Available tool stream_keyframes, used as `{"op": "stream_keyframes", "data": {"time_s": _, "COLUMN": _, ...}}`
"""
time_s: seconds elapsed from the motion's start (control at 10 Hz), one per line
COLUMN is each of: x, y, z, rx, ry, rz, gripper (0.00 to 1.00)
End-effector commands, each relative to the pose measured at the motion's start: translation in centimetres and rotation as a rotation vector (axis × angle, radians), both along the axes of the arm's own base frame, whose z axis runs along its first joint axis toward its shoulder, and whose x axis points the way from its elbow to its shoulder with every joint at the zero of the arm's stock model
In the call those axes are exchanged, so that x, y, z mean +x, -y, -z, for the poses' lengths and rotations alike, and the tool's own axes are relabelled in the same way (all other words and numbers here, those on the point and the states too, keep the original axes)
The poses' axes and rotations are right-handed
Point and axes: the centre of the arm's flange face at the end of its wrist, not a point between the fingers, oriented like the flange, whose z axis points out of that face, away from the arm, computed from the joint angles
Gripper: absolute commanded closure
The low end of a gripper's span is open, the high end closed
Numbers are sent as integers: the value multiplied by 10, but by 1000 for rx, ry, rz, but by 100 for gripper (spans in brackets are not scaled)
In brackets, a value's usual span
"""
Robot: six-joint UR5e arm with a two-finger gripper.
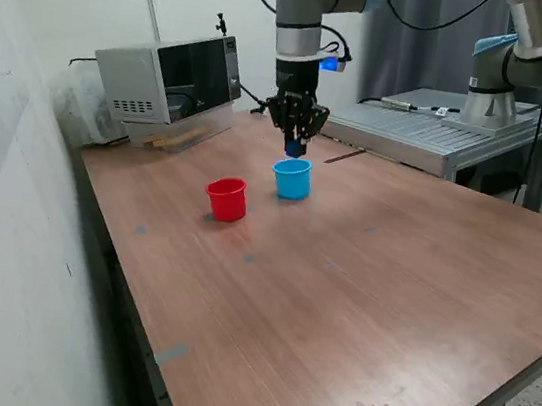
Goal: Place red objects in the red bin, and blue objects in the blue bin.
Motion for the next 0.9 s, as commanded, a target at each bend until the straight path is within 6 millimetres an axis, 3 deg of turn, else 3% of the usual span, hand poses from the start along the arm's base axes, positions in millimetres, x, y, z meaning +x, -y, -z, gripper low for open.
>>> {"op": "stream_keyframes", "data": {"time_s": 0.0, "x": 39, "y": -40, "z": -26, "rx": 0, "ry": 52, "rz": 71, "gripper": 100}}
{"op": "stream_keyframes", "data": {"time_s": 0.4, "x": 58, "y": -149, "z": 8, "rx": -17, "ry": 112, "rz": 238, "gripper": 100}}
{"op": "stream_keyframes", "data": {"time_s": 0.5, "x": 61, "y": -167, "z": 15, "rx": -16, "ry": 95, "rz": 269, "gripper": 100}}
{"op": "stream_keyframes", "data": {"time_s": 0.6, "x": 68, "y": -177, "z": 28, "rx": -15, "ry": 92, "rz": 286, "gripper": 100}}
{"op": "stream_keyframes", "data": {"time_s": 0.8, "x": 79, "y": -174, "z": 49, "rx": -14, "ry": 75, "rz": 287, "gripper": 100}}
